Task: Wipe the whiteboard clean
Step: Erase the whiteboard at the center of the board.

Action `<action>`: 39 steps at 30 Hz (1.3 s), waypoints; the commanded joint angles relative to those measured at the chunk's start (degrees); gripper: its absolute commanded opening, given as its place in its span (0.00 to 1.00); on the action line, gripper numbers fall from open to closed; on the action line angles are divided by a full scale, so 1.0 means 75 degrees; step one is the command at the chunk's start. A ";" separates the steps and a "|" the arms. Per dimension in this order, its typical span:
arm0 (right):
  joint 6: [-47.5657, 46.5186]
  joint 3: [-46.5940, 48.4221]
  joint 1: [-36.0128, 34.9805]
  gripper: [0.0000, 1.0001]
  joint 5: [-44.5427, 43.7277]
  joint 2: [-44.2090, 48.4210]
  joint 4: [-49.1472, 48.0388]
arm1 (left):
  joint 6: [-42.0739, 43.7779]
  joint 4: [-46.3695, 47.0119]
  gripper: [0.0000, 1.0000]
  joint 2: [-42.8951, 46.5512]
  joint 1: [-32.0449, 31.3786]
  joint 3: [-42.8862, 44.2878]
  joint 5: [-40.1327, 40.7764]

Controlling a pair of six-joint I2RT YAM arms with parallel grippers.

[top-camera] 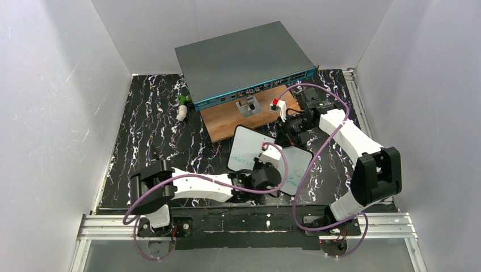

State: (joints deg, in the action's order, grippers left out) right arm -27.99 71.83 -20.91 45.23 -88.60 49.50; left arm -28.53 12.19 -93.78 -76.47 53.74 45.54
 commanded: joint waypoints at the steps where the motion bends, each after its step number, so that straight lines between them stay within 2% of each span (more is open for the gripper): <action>1: -0.0356 -0.0016 -0.0119 0.01 0.0034 0.0067 0.0245 | 0.1093 0.0621 0.00 -0.0731 -0.0561 0.1086 -0.0980; 6: -0.0346 -0.0017 -0.0119 0.01 0.0035 0.0071 0.0232 | 0.1401 0.0605 0.00 -0.1549 -0.0821 0.1976 -0.1349; 10: -0.0339 -0.0015 -0.0119 0.01 0.0042 0.0081 0.0236 | 0.1687 0.0486 0.00 -0.1884 -0.0824 0.2489 -0.1216; 15: -0.0336 -0.0018 -0.0113 0.01 0.0047 0.0103 0.0244 | 0.2069 -0.0638 0.00 -0.2312 -0.0824 0.3270 -0.0658; 24: -0.0347 -0.0015 -0.0113 0.01 0.0060 0.0113 0.0256 | 0.1940 -0.1388 0.00 -0.2172 -0.0996 0.2461 -0.1078; 27: -0.0353 -0.0015 -0.0119 0.01 0.0047 0.0117 0.0256 | 0.2047 -0.1580 0.00 -0.2162 -0.1008 0.2410 -0.1612; 30: -0.0339 -0.0015 -0.0119 0.01 0.0050 0.0099 0.0245 | 0.2191 -0.2056 0.00 -0.2140 -0.0997 0.2489 -0.1532; 35: -0.0330 -0.0027 -0.0119 0.01 0.0036 0.0103 0.0244 | 0.2761 -0.2121 0.00 -0.1660 -0.0392 0.2856 -0.1411; 39: -0.0342 -0.0027 -0.0119 0.01 0.0018 0.0098 0.0233 | 0.3486 -0.2093 0.00 -0.1618 0.0082 0.3875 -0.1803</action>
State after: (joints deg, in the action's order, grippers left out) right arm -29.41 71.85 -21.06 45.78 -88.55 48.82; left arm -7.25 -3.95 -109.08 -80.68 76.14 28.67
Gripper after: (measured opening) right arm 0.105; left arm 0.183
